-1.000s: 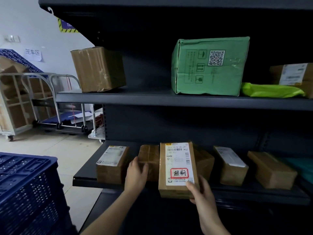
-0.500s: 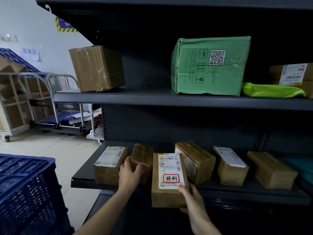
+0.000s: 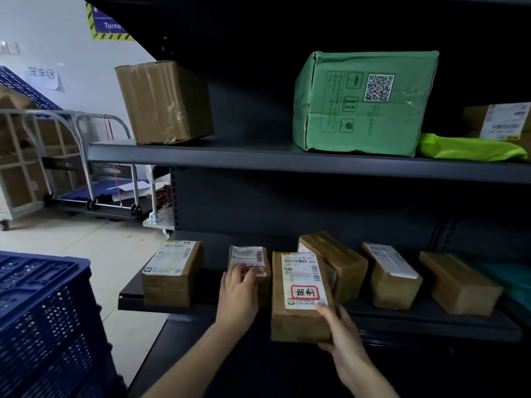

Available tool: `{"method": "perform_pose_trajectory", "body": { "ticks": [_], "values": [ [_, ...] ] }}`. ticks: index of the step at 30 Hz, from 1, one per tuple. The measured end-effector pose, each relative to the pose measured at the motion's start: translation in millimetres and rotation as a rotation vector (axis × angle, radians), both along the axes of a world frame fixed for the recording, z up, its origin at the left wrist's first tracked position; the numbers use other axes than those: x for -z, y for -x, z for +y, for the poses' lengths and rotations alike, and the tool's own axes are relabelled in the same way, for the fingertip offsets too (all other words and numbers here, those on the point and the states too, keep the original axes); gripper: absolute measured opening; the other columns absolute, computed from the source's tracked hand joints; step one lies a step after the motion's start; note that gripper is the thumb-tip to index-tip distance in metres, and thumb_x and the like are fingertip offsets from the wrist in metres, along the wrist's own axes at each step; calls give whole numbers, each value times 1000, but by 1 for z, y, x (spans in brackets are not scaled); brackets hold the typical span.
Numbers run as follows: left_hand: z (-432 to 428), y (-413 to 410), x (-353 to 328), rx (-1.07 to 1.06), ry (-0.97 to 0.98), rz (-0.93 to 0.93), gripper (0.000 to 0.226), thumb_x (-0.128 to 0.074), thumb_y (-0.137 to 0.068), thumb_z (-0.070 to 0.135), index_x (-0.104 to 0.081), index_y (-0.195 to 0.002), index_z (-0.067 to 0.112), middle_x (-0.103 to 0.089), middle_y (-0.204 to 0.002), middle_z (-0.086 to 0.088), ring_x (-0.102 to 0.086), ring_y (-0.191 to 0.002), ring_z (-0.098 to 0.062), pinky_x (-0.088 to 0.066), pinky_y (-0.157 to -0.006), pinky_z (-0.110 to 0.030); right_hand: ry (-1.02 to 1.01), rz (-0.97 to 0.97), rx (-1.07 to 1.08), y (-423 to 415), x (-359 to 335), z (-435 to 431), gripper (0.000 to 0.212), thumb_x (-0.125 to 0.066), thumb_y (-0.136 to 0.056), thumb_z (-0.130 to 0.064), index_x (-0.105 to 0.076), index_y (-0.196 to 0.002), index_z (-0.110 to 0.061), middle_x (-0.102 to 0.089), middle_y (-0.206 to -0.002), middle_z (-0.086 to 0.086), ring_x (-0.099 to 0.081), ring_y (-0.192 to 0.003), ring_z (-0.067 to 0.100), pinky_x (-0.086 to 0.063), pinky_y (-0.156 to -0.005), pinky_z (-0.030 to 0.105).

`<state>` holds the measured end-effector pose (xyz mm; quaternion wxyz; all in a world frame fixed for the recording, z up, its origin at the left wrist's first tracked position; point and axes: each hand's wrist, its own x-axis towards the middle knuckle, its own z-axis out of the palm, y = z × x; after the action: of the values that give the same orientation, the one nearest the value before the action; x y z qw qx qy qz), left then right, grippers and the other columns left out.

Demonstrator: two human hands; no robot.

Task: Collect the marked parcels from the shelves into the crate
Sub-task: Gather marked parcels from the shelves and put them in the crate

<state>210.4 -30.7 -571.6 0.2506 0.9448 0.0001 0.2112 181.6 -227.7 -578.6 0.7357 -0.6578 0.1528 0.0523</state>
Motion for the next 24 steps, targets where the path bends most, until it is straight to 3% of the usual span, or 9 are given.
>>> {"method": "perform_pose_trajectory", "body": {
  "ticks": [3,6,11,13,15,18,24],
  "values": [
    [8,1,-1,34,78,-64,43,-45,-95,17,-42,-138,20,-33,-149,-6,-25,-139,-22,-21,-117,-34,-9,4,5,-4,3,2,46,-67,-79,-39,-52,-122,-31,-61,-114,4,-55,-107,25,-44,-94,48],
    [19,1,-4,-17,361,-98,48,-46,-96,18,-35,-142,9,-32,-149,-10,-27,-139,-22,-22,-114,-31,-20,15,14,-9,3,6,48,-67,-79,-40,-51,-123,-30,-60,-115,6,-54,-107,27,-44,-95,49],
    [34,-7,-9,-71,887,206,58,-40,-98,39,-31,-145,7,-42,-144,-13,-40,-132,-27,-33,-111,-37,-12,23,15,-21,-1,11,49,-67,-80,-39,-50,-125,-29,-56,-119,9,-51,-111,29,-43,-98,50],
    [35,-10,-10,-51,1033,302,56,-36,-98,43,-42,-139,5,-57,-128,-9,-55,-113,-22,-44,-97,-34,-15,31,12,-23,-2,13,49,-66,-80,-39,-50,-125,-29,-55,-120,9,-50,-112,29,-43,-97,49],
    [34,-8,-10,-17,1091,309,49,-36,-98,42,-50,-132,10,-62,-104,1,-57,-90,-10,-44,-79,-25,-16,36,9,-23,0,13,50,-66,-80,-40,-49,-126,-29,-56,-119,9,-50,-112,29,-43,-96,49],
    [32,0,-3,44,1065,252,41,-37,-98,40,-50,-131,21,-60,-94,14,-54,-87,0,-40,-71,-16,-20,25,3,-22,4,10,48,-65,-81,-38,-51,-126,-28,-58,-118,9,-52,-111,28,-43,-98,49],
    [37,19,9,135,943,169,31,-41,-98,31,-47,-128,38,-59,-107,21,-53,-108,-2,-36,-94,-23,-48,-35,-67,-14,8,6,38,-61,-86,-28,-55,-123,-28,-64,-111,3,-56,-106,22,-44,-94,43]
  ]
}}
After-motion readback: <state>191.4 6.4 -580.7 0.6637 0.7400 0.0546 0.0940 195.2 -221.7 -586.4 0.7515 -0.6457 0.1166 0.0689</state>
